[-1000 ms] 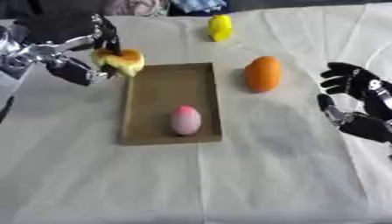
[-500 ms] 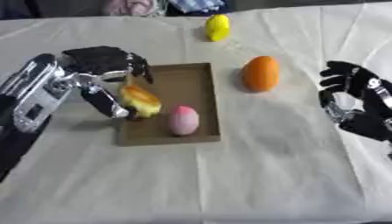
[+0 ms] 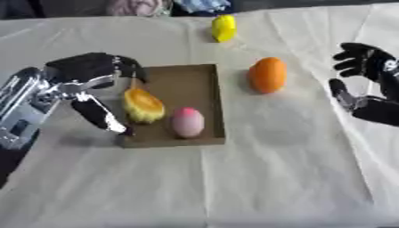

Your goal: Pick up objects on the table and place them in the box.

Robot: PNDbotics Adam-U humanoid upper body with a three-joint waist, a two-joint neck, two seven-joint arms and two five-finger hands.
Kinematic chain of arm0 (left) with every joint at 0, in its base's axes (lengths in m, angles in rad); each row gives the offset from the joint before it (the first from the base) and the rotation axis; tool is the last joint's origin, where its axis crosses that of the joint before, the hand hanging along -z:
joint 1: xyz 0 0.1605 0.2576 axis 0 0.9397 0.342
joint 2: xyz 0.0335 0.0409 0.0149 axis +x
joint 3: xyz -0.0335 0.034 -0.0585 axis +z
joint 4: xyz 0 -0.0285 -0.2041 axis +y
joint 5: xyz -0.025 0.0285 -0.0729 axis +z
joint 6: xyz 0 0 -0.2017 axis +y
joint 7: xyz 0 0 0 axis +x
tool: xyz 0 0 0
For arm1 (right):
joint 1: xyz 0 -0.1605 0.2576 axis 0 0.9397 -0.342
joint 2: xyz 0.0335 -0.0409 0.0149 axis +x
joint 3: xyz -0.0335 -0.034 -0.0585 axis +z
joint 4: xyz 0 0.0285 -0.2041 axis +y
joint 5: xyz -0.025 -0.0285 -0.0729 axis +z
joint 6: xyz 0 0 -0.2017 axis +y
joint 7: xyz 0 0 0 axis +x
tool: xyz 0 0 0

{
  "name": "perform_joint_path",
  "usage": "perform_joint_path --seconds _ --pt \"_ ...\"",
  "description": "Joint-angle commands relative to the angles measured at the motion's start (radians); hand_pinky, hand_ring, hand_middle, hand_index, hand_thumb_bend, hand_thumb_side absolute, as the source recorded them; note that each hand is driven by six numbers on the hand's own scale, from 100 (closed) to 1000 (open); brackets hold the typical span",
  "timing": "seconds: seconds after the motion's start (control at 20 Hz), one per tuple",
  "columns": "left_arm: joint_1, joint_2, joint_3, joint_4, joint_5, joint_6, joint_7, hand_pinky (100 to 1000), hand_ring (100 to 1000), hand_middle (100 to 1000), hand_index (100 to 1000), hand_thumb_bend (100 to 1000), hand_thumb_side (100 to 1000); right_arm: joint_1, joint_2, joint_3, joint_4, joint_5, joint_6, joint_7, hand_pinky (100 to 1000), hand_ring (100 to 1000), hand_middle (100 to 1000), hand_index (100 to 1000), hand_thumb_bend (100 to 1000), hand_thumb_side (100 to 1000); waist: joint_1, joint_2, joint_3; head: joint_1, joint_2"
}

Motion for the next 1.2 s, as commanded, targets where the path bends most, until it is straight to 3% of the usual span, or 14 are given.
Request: perform_joint_path --seconds 0.05,0.45,0.8,1.2 --pt "0.006 0.007 0.060 -0.072 0.088 0.044 0.073 772 737 770 821 669 482 -0.053 -0.086 0.020 0.019 0.019 -0.001 0.035 756 779 787 920 194 222 -0.010 -0.024 0.007 -0.008 0.005" --pt "0.061 -0.059 0.124 -0.123 0.232 0.130 0.205 747 696 738 794 633 468 -0.205 -0.144 0.112 0.152 0.095 -0.027 0.160 772 804 825 936 258 211 -0.011 -0.021 0.034 -0.026 0.005" --pt "0.124 -0.132 0.154 -0.124 0.380 0.184 0.264 732 673 721 785 613 478 -0.293 -0.129 0.170 0.265 0.214 -0.093 0.276 790 823 837 942 314 202 -0.009 -0.018 0.056 -0.040 0.005" --pt "0.178 -0.211 0.192 -0.131 0.446 0.225 0.262 730 665 713 784 606 501 -0.345 -0.081 0.185 0.387 0.314 -0.133 0.355 798 832 844 945 282 194 -0.007 -0.017 0.067 -0.048 0.005"
